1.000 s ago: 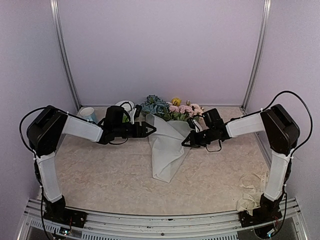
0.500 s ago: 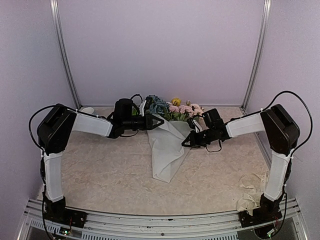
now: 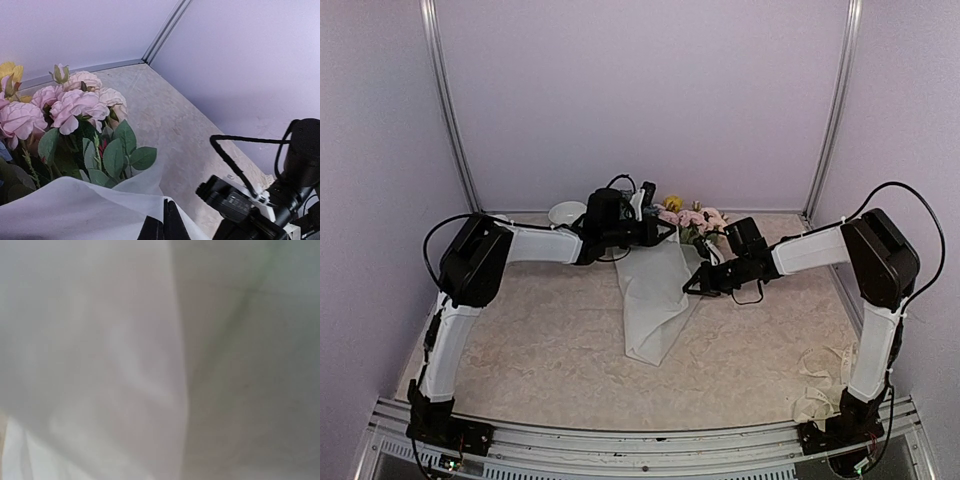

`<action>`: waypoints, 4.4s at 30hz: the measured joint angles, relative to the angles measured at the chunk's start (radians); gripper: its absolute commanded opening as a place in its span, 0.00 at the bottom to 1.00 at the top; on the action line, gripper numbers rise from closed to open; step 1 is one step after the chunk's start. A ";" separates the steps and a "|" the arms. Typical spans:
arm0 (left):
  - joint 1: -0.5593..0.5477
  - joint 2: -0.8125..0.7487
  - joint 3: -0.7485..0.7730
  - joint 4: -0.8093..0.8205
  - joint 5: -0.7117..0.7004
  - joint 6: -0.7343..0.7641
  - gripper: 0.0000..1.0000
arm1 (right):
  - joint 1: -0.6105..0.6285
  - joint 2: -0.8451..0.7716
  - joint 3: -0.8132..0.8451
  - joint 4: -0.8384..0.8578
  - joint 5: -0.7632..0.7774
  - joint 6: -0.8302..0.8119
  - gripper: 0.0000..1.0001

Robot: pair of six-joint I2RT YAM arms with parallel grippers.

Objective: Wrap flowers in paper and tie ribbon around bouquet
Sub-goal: Adjust the folded bouquet at the center of the board.

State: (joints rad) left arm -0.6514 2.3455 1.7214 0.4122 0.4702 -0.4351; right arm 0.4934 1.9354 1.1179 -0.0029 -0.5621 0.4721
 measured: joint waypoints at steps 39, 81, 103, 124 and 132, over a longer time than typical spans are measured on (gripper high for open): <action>-0.004 -0.029 -0.023 -0.070 -0.169 0.102 0.99 | 0.023 -0.037 -0.060 0.026 -0.105 0.048 0.00; -0.305 -0.345 -0.583 -0.404 -0.487 0.632 0.77 | -0.052 -0.099 -0.076 -0.138 0.065 0.039 0.96; -0.301 -0.340 -0.588 -0.396 -0.368 0.661 0.78 | -0.027 0.051 -0.177 0.312 -0.230 0.294 0.01; -0.062 -0.528 -0.619 -0.167 -0.332 0.491 0.73 | -0.039 0.001 -0.180 0.056 -0.298 0.062 0.00; -0.083 -0.314 -0.388 -0.243 -0.412 0.498 0.59 | -0.039 -0.081 -0.244 -0.111 -0.314 -0.062 0.00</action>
State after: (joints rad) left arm -0.7345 2.0315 1.3331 0.1696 0.0582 0.0628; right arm 0.4549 1.8545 0.8742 -0.1135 -0.8764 0.4103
